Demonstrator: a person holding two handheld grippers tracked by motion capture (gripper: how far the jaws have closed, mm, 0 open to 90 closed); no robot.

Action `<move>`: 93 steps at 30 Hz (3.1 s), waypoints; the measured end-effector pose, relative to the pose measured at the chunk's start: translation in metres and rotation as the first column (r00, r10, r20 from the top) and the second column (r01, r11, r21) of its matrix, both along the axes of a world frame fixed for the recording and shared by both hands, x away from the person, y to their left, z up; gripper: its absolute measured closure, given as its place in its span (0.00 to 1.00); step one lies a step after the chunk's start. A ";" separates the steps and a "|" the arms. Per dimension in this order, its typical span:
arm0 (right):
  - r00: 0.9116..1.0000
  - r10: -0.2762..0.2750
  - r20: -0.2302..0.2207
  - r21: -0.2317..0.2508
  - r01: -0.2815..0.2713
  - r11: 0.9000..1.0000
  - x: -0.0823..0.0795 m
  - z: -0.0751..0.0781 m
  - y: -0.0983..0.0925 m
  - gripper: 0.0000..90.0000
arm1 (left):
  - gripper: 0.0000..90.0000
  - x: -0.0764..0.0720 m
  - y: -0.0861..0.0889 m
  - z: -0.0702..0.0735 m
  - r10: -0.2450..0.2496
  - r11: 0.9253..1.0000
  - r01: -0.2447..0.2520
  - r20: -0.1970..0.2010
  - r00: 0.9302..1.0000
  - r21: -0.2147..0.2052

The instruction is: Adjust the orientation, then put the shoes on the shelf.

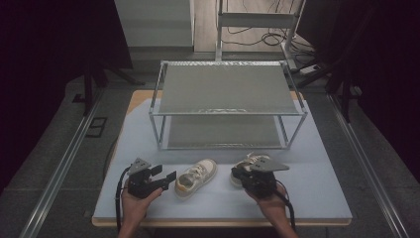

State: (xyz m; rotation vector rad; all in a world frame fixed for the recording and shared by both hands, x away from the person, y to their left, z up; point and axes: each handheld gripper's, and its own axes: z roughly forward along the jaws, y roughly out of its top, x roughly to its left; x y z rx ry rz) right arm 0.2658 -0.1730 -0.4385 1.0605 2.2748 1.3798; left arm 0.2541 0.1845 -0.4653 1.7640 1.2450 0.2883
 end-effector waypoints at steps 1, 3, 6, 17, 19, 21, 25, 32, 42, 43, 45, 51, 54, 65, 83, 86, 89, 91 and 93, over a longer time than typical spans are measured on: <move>1.000 -0.026 0.015 -0.022 0.027 0.999 -0.002 -0.002 0.008 1.00 | 0.37 0.000 0.000 0.000 -0.001 1.000 0.001 0.000 1.000 0.000; 0.998 -0.064 0.024 -0.039 0.065 0.997 -0.003 -0.007 0.023 1.00 | 0.37 0.000 0.001 0.000 0.001 1.000 -0.001 0.000 1.000 -0.005; 0.995 -0.093 0.029 -0.043 0.094 0.995 -0.003 -0.012 0.034 1.00 | 0.37 0.000 0.002 0.000 0.004 1.000 -0.004 -0.001 1.000 -0.006; 0.967 -0.231 0.109 -0.142 0.245 0.959 -0.005 -0.029 0.041 1.00 | 0.37 0.001 0.004 0.001 0.004 1.000 -0.004 0.000 1.000 -0.018; 0.966 -0.229 0.119 -0.143 0.245 0.959 -0.009 -0.029 0.038 1.00 | 0.37 0.001 0.004 0.001 0.001 1.000 -0.001 0.001 1.000 -0.018; 0.968 -0.223 0.111 -0.148 0.238 0.960 -0.013 -0.029 0.035 1.00 | 0.37 0.001 0.005 0.002 0.000 1.000 0.000 0.003 1.000 -0.021; 0.969 -0.216 0.119 -0.150 0.232 0.961 -0.021 -0.028 0.027 1.00 | 0.37 0.001 0.006 0.002 0.004 1.000 -0.004 0.002 1.000 -0.027; 0.975 -0.194 0.104 -0.146 0.208 0.967 -0.038 -0.028 0.000 1.00 | 0.37 0.001 0.006 0.003 0.005 1.000 -0.005 0.003 1.000 -0.028; 0.975 -0.207 0.080 -0.121 0.215 0.969 -0.050 -0.030 -0.046 1.00 | 0.37 0.001 0.004 0.001 0.005 1.000 -0.005 -0.004 1.000 -0.025; 0.975 -0.207 0.080 -0.121 0.215 0.969 -0.050 -0.030 -0.046 1.00 | 0.37 0.001 0.004 0.001 0.005 1.000 -0.005 -0.004 1.000 -0.025; 0.963 -0.252 0.100 -0.163 0.265 0.950 -0.052 -0.032 -0.057 1.00 | 0.37 0.001 0.004 0.001 0.003 1.000 -0.003 -0.004 1.000 -0.023; 0.955 -0.285 0.081 -0.149 0.294 0.944 -0.054 -0.036 -0.083 1.00 | 0.37 0.002 0.004 0.000 0.008 1.000 -0.008 -0.008 1.000 -0.022; 0.940 -0.330 0.082 -0.141 0.339 0.930 -0.053 -0.037 -0.102 1.00 | 0.37 0.001 0.004 0.000 0.004 1.000 -0.004 -0.008 1.000 -0.019; 0.941 -0.332 0.059 -0.084 0.336 0.938 -0.050 -0.040 -0.126 0.91 | 0.38 0.001 0.006 -0.001 0.003 1.000 -0.004 -0.011 1.000 -0.018; 0.960 -0.255 0.115 0.053 0.250 0.967 -0.048 -0.019 -0.135 0.35 | 0.37 -0.017 0.008 0.012 -0.060 0.997 0.061 0.014 0.998 -0.056; 0.958 -0.274 0.087 0.063 0.270 0.961 -0.045 -0.017 -0.148 0.33 | 0.43 -0.025 0.006 0.015 -0.073 0.997 0.073 0.013 0.997 -0.039; 0.955 -0.288 0.067 0.064 0.284 0.957 -0.042 -0.015 -0.158 0.31 | 0.58 -0.032 0.005 0.016 -0.077 0.997 0.077 0.019 0.997 -0.009; 0.956 -0.287 0.060 0.066 0.283 0.957 -0.040 -0.015 -0.160 0.30 | 0.62 -0.035 0.006 0.016 -0.075 0.997 0.076 0.023 0.997 -0.006; 0.957 -0.286 0.041 0.054 0.284 0.957 -0.036 -0.016 -0.164 0.30 | 0.75 -0.041 0.008 0.017 -0.064 0.998 0.064 0.038 0.997 -0.002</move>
